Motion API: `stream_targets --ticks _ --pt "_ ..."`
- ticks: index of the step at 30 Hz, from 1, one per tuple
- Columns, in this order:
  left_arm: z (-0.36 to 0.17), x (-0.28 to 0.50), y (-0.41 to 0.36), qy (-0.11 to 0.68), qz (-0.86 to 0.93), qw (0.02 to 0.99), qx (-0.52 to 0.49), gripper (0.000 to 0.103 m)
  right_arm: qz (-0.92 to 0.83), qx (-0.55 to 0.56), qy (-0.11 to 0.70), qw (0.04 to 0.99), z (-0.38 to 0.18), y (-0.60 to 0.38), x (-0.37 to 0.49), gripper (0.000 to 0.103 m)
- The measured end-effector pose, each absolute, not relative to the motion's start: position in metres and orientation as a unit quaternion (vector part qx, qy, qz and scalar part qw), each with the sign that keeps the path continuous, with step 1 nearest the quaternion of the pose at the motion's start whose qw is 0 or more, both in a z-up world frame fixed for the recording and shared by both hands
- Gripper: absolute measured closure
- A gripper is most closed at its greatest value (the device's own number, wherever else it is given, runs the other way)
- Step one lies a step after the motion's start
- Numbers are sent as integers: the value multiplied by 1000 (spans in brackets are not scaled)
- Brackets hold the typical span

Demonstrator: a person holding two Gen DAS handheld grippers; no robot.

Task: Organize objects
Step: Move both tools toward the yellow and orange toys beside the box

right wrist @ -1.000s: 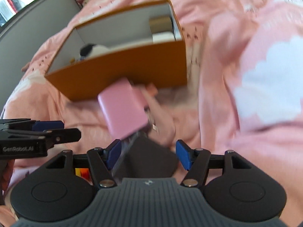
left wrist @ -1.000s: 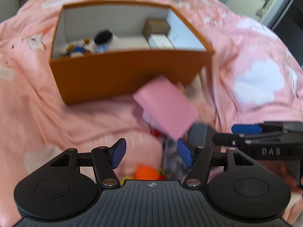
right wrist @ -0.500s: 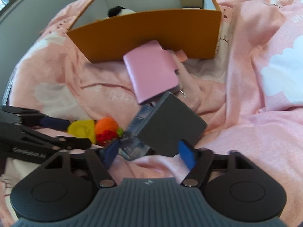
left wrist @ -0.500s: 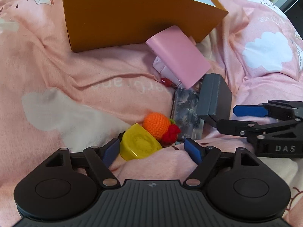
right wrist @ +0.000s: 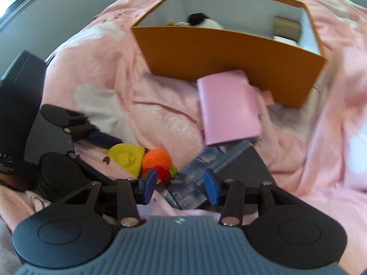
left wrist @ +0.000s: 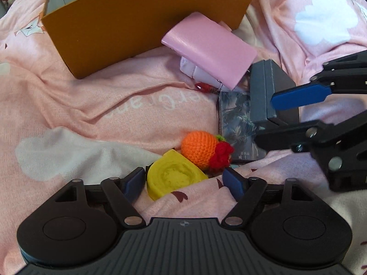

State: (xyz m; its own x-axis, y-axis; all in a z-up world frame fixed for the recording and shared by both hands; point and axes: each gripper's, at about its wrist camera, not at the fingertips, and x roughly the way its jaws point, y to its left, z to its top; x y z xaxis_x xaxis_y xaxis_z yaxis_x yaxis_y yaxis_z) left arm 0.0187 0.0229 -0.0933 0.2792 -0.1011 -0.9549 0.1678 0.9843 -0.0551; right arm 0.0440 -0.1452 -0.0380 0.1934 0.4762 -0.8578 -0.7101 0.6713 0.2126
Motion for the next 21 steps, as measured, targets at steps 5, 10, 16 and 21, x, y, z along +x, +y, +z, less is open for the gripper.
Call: stream_targets --ticks 5,10,16,21 --pt "-78 15 24 567 -59 820 42 61 422 -132 505 741 -41 -131 51 55" --pt "-71 22 41 555 -17 831 41 77 441 -154 513 720 -51 -110 59 55" --pt "-67 17 51 559 -27 829 14 74 463 -161 538 686 -64 -87 65 55" --pt "-61 12 63 559 -36 828 -27 71 461 -174 557 669 -80 -72 68 55"
